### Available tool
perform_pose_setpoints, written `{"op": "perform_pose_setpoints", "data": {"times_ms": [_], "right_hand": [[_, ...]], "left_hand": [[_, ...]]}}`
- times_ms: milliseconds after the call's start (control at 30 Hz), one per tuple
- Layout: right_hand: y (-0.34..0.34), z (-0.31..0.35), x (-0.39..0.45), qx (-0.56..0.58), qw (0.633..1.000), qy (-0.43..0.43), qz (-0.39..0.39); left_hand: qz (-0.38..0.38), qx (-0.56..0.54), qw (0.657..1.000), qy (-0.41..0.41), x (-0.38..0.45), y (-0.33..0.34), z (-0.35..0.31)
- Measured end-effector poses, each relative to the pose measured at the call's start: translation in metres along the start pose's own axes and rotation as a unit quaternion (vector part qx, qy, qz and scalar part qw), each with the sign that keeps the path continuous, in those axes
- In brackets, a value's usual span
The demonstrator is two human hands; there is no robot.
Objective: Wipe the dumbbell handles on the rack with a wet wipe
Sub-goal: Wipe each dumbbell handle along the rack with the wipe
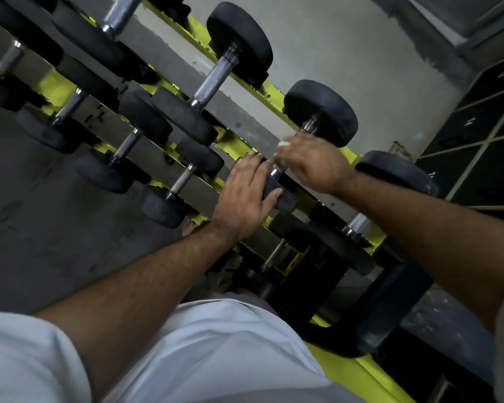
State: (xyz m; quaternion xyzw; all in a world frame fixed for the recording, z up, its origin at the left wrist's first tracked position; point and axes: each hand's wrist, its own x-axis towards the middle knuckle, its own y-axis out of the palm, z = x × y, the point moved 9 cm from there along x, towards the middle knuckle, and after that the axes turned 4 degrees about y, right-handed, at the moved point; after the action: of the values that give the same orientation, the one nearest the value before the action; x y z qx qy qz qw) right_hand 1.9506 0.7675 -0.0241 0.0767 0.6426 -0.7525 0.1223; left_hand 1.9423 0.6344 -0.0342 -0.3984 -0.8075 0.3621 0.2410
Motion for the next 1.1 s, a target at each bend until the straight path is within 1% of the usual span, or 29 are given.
{"op": "perform_pose_setpoints", "data": {"times_ms": [33,67,100,167,233,267,300,333,367,400,467,500,567,667,700,767,800,833,867,900,933,1000,1033,1100], "right_hand": [[-0.005,-0.014,0.0,0.0,0.999,0.047,-0.018],[-0.004,-0.019,0.0,-0.006,0.996,0.084,-0.018],[0.004,-0.011,0.001,-0.023,0.996,0.09,0.002],[0.027,0.016,-0.001,-0.039,0.997,0.036,0.058],[0.021,0.02,-0.002,-0.033,0.996,-0.01,0.077],[0.012,0.012,0.0,-0.033,0.998,-0.008,0.062],[0.003,-0.001,0.002,-0.027,0.998,0.017,0.045],[-0.002,-0.009,0.002,-0.022,0.998,0.046,0.036],[-0.003,-0.006,0.003,-0.022,0.998,0.05,0.038],[0.003,0.006,0.004,-0.02,0.998,0.023,0.055],[0.024,0.031,0.003,0.011,0.992,-0.043,0.116],[0.025,0.034,0.003,0.028,0.989,-0.051,0.136],[0.017,0.022,0.008,0.034,0.99,-0.036,0.133],[0.004,0.007,0.01,-0.005,0.997,0.029,0.077],[0.007,0.014,0.009,-0.009,0.996,0.032,0.079],[0.02,0.037,0.003,-0.005,0.993,-0.011,0.122],[0.022,0.038,0.001,-0.011,0.991,-0.029,0.133],[0.017,0.029,0.001,-0.024,0.992,-0.024,0.121],[0.008,0.013,0.003,-0.033,0.995,0.008,0.094],[-0.001,-0.003,0.004,-0.037,0.995,0.06,0.066],[-0.005,-0.014,0.002,-0.054,0.991,0.106,0.057],[0.004,-0.007,-0.004,-0.113,0.979,0.146,0.082],[0.012,0.0,-0.007,-0.152,0.973,0.144,0.102],[0.016,0.005,-0.006,-0.185,0.967,0.14,0.105]], "left_hand": [[-0.004,-0.012,1.0,-0.009,-0.001,0.0,0.002],[-0.006,-0.021,1.0,-0.021,-0.001,0.0,0.005],[-0.006,-0.027,0.999,-0.031,-0.001,-0.001,0.008],[-0.002,-0.036,0.998,-0.049,-0.001,-0.002,0.014],[0.007,-0.055,0.996,-0.067,0.002,-0.002,0.018],[0.01,-0.064,0.995,-0.073,0.005,-0.003,0.02],[0.014,-0.07,0.995,-0.076,0.008,-0.003,0.022],[0.019,-0.072,0.994,-0.077,0.01,-0.003,0.024],[0.022,-0.071,0.994,-0.076,0.012,-0.003,0.025],[0.021,-0.069,0.995,-0.074,0.013,-0.004,0.025],[0.009,-0.07,0.995,-0.069,0.014,-0.005,0.024],[0.004,-0.072,0.995,-0.067,0.014,-0.005,0.023],[-0.001,-0.067,0.995,-0.07,0.012,-0.003,0.023],[0.008,-0.065,0.995,-0.074,0.012,0.001,0.024],[0.008,-0.062,0.995,-0.075,0.012,0.001,0.025],[0.005,-0.058,0.996,-0.073,0.012,0.0,0.025],[0.005,-0.058,0.996,-0.071,0.012,0.0,0.025],[0.009,-0.056,0.996,-0.072,0.013,0.0,0.025],[0.016,-0.05,0.996,-0.074,0.013,0.0,0.026],[0.024,-0.046,0.996,-0.075,0.014,0.002,0.026],[0.026,-0.046,0.996,-0.075,0.014,0.002,0.027],[0.023,-0.041,0.996,-0.071,0.014,0.002,0.027],[0.023,-0.037,0.997,-0.066,0.015,0.001,0.026],[0.015,-0.038,0.997,-0.063,0.015,0.001,0.026]]}}
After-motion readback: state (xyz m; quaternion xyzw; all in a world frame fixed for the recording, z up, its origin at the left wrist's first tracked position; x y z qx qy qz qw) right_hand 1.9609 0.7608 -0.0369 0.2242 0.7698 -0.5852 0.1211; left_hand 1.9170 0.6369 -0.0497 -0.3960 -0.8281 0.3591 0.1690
